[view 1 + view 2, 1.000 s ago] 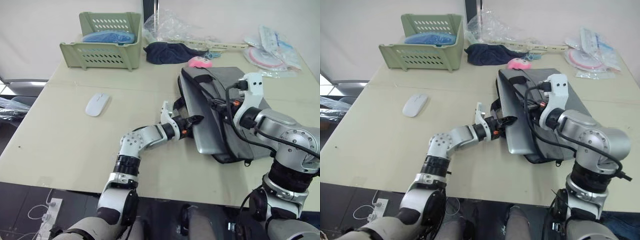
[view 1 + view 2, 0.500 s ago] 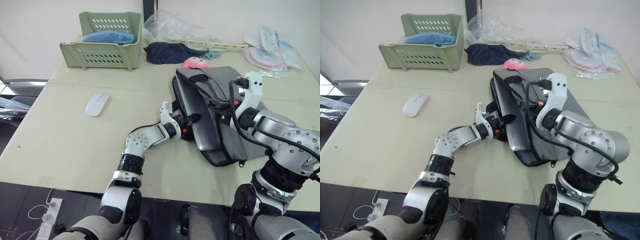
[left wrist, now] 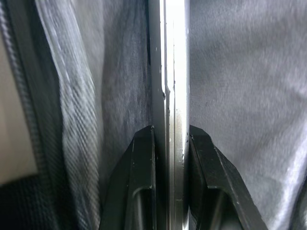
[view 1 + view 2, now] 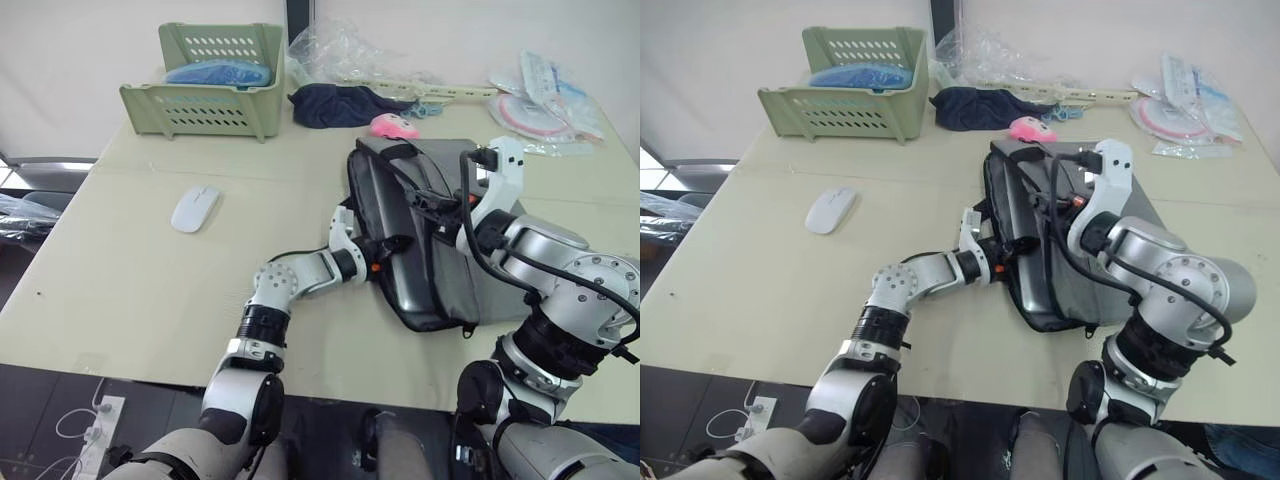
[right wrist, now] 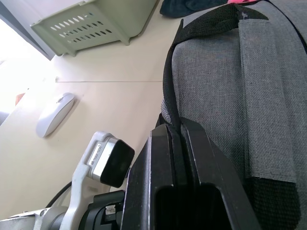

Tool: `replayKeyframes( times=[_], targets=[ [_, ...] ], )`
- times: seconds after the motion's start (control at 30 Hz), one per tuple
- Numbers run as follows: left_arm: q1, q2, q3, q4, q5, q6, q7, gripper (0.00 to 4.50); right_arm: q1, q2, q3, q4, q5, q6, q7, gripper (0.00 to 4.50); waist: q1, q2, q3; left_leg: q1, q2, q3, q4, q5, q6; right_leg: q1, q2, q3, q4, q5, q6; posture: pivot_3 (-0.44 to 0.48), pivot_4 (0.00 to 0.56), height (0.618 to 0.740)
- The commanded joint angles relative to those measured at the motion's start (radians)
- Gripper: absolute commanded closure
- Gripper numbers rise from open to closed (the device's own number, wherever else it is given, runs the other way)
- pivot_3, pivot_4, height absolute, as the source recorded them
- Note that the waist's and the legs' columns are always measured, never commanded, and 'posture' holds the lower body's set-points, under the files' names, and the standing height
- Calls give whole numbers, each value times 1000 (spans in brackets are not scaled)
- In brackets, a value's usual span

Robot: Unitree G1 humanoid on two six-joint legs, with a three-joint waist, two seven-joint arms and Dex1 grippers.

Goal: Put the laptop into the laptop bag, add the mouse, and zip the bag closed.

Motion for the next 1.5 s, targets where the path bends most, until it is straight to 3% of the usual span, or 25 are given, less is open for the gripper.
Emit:
replayKeyframes(
  times=[0.03, 0.17, 0.23, 0.33, 0.5, 0.7, 0.87, 1.1, 1.2, 1.33, 1.5],
  targets=[
    [-67, -155, -12, -65, -35, 25, -76, 4181, -26, 0, -1, -51, 12, 4, 4, 4487, -1, 0, 0, 0, 0, 0, 0, 0, 0, 0, 0, 0, 0, 0, 0, 0, 150, 740],
    [-63, -154, -8, -73, -31, 18, -75, 4181, -25, -2, 1, -50, 8, 3, 7, 4487, -1, 0, 0, 0, 0, 0, 0, 0, 0, 0, 0, 0, 0, 0, 0, 0, 150, 740],
    [-62, -147, -8, -77, -26, 16, -76, 3207, -24, -4, 1, -49, 7, 3, 7, 4500, -1, 0, 0, 0, 0, 0, 0, 0, 0, 0, 0, 0, 0, 0, 0, 0, 150, 740],
    [-55, -118, -5, -95, -25, 32, -88, 2267, -17, -26, 5, -42, 6, -6, 15, 4500, -1, 0, 0, 0, 0, 0, 0, 0, 0, 0, 0, 0, 0, 0, 0, 0, 150, 740],
    [-39, -45, 14, -158, -33, 89, -94, 14, -1, -81, 15, -18, 6, -33, 35, 4500, 0, 0, 0, 0, 0, 0, 0, 0, 0, 0, 0, 0, 0, 0, 0, 0, 150, 740],
    [16, 156, 48, -300, -49, 228, -126, 14, 33, -162, 31, 28, 1, -90, 72, 4500, -1, 0, 0, 0, 0, 0, 0, 0, 0, 0, 0, 0, 0, 0, 0, 0, 150, 740],
    [64, 345, 50, -431, -30, 285, -246, 14, 53, -188, 46, 51, 7, -124, 88, 4500, -7, 1, -1, 1, 0, 0, 0, 0, 0, 0, 0, 0, 0, 0, 0, 0, 150, 740],
    [230, 661, -69, -665, 204, 80, -561, 14, 115, -225, 123, 51, 12, -188, 118, 4500, -12, 2, -1, 3, 0, 0, -2, 0, -1, 0, 0, -1, 2, 0, 0, 0, 150, 740],
    [328, 737, -121, -763, 330, -60, -636, 14, 163, -285, 203, 35, -3, -248, 150, 4500, -12, 2, -1, 3, 0, -1, -2, 0, -1, 0, 0, -1, 2, 0, 0, 0, 150, 740],
    [507, 670, -40, -862, 439, -321, -610, 14, 271, -375, 345, 13, -54, -394, 200, 4500, -8, 2, -1, 2, 1, -1, -2, 0, -1, 0, 0, -1, 0, 0, 0, 0, 150, 740],
    [654, 718, -112, -902, 585, -438, -664, 14, 327, -409, 425, 38, -99, -524, 224, 4500, -5, 2, -1, 1, 2, 1, 0, 0, -2, 0, 0, -2, -2, 0, 0, 0, 150, 740]
  ],
)
